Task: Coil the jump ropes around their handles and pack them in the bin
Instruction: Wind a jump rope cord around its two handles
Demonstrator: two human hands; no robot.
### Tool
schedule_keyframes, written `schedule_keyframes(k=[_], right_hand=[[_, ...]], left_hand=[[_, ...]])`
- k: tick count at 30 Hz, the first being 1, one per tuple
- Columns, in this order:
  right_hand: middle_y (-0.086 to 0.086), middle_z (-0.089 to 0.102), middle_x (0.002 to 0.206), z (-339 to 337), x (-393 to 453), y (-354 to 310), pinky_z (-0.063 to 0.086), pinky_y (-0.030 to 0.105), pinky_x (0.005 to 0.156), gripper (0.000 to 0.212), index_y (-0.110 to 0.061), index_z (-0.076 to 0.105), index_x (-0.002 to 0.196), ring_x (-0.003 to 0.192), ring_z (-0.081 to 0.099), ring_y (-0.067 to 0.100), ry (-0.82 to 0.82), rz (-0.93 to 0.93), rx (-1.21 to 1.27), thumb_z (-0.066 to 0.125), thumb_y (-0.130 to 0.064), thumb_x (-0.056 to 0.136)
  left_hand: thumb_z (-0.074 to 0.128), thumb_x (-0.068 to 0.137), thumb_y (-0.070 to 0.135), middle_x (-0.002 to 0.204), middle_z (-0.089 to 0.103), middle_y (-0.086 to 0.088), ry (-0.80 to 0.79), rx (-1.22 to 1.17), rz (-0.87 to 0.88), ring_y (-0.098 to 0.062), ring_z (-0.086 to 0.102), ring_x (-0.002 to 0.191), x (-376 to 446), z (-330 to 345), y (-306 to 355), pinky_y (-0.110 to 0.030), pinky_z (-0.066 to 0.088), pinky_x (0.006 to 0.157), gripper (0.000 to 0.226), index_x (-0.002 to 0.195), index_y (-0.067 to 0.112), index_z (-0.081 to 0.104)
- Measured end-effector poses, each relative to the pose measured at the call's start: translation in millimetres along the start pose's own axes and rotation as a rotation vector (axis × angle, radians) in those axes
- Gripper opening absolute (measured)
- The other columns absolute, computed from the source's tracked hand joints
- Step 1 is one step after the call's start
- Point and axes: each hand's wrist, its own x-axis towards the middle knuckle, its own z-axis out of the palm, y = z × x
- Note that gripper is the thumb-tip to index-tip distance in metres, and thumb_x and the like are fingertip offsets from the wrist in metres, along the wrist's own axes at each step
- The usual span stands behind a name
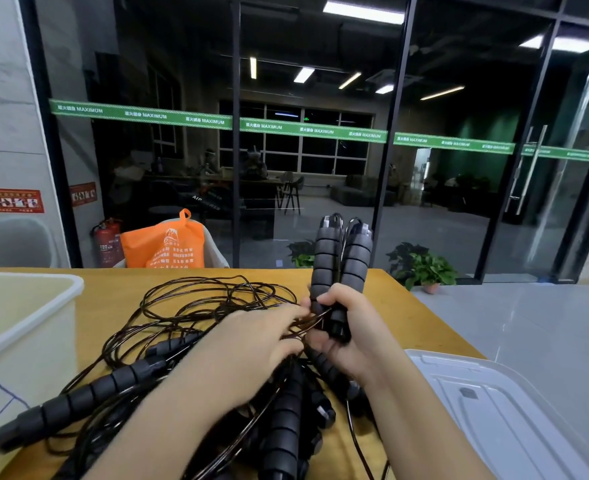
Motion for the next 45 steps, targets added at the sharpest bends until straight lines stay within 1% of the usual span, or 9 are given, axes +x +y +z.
schedule_keyframes(k=[2, 4, 8, 12, 17, 24, 31, 38, 45], right_hand=[[0.011, 0.059, 0.071, 0, -2, 0, 0.032, 0.019, 0.035, 0.01, -0.001, 0.051, 0.09, 0.053, 0.051, 0.019, -0.064, -0.006, -0.073, 0.045, 0.002, 0.082], [0.011, 0.055, 0.073, 3, -5, 2, 0.029, 0.019, 0.037, 0.017, 0.0, 0.053, 0.09, 0.053, 0.046, 0.018, -0.124, -0.037, -0.15, 0.051, 0.002, 0.073], [0.012, 0.052, 0.072, 2, -8, 4, 0.029, 0.02, 0.04, 0.041, 0.0, 0.053, 0.094, 0.053, 0.048, 0.019, -0.29, -0.085, -0.171, 0.056, -0.002, 0.053], [0.016, 0.046, 0.08, -4, -9, 7, 0.031, 0.02, 0.041, 0.057, 0.001, 0.048, 0.105, 0.058, 0.05, 0.019, -0.451, -0.121, -0.231, 0.063, -0.007, 0.05], [0.007, 0.051, 0.068, -1, -11, -2, 0.034, 0.026, 0.05, 0.038, -0.001, 0.051, 0.083, 0.057, 0.047, 0.014, -0.461, -0.19, -0.694, 0.066, -0.014, 0.051], [-0.009, 0.048, 0.102, -7, -18, -13, 0.042, 0.02, 0.081, 0.034, -0.022, 0.056, 0.106, 0.093, 0.049, 0.006, -0.554, -0.682, -1.661, 0.068, -0.011, 0.076], [0.006, 0.052, 0.098, -15, -19, -11, 0.046, 0.036, 0.053, 0.035, -0.014, 0.05, 0.097, 0.076, 0.049, 0.024, -0.438, -1.193, -2.254, 0.069, -0.013, 0.067], [0.001, 0.046, 0.08, -21, -15, 13, 0.03, 0.027, 0.043, 0.01, -0.015, 0.043, 0.089, 0.057, 0.045, 0.02, -0.092, -1.371, -2.17, 0.044, -0.015, 0.079], [0.007, 0.053, 0.082, -5, -7, 6, 0.019, 0.021, 0.035, 0.074, -0.004, 0.046, 0.109, 0.052, 0.052, 0.021, 0.321, -1.225, -2.057, 0.081, -0.011, 0.044]], left_hand=[[0.055, 0.088, 0.05, 0.098, 0.064, 0.014, 0.001, -0.032, -0.014, -0.008, 0.057, 0.096, -1, -8, -12, -0.029, 0.046, 0.084, 0.011, 0.093, 0.04, 0.054], [0.064, 0.081, 0.051, 0.078, 0.061, 0.012, -0.019, -0.019, -0.023, -0.006, 0.055, 0.079, -1, -17, -27, -0.026, 0.044, 0.072, 0.024, 0.069, 0.034, 0.052], [0.076, 0.067, 0.05, 0.076, 0.063, 0.017, -0.019, -0.247, -0.073, -0.002, 0.057, 0.073, -7, -35, -45, -0.023, 0.041, 0.066, 0.015, 0.068, 0.041, 0.064], [0.051, 0.03, 0.096, 0.082, 0.063, 0.024, -0.041, -0.282, -0.088, 0.005, 0.056, 0.084, -12, -41, -60, -0.016, 0.04, 0.071, 0.062, 0.069, 0.048, 0.063], [0.075, 0.062, 0.057, 0.076, 0.059, 0.01, 0.149, -0.145, -0.148, -0.017, 0.047, 0.092, -11, -35, -61, -0.036, 0.041, 0.081, 0.017, 0.061, 0.048, 0.06], [0.067, 0.078, 0.051, 0.077, 0.065, 0.02, 0.156, 0.05, -0.058, -0.007, 0.048, 0.09, -11, -35, -70, -0.032, 0.031, 0.088, 0.027, 0.056, 0.053, 0.052], [0.058, 0.086, 0.049, 0.078, 0.056, 0.026, 0.267, 0.074, -0.021, 0.0, 0.042, 0.086, -12, -42, -57, -0.026, 0.028, 0.08, 0.011, 0.081, 0.042, 0.065], [0.06, 0.077, 0.062, 0.062, 0.056, 0.014, 0.466, 0.15, 0.072, -0.007, 0.051, 0.066, -16, -51, -35, -0.013, 0.031, 0.058, 0.033, 0.063, 0.032, 0.057], [0.038, 0.081, 0.054, 0.048, 0.051, 0.009, 0.577, 0.366, 0.214, -0.009, 0.05, 0.04, -17, -44, 6, -0.026, 0.037, 0.032, 0.043, 0.057, 0.025, 0.059]])
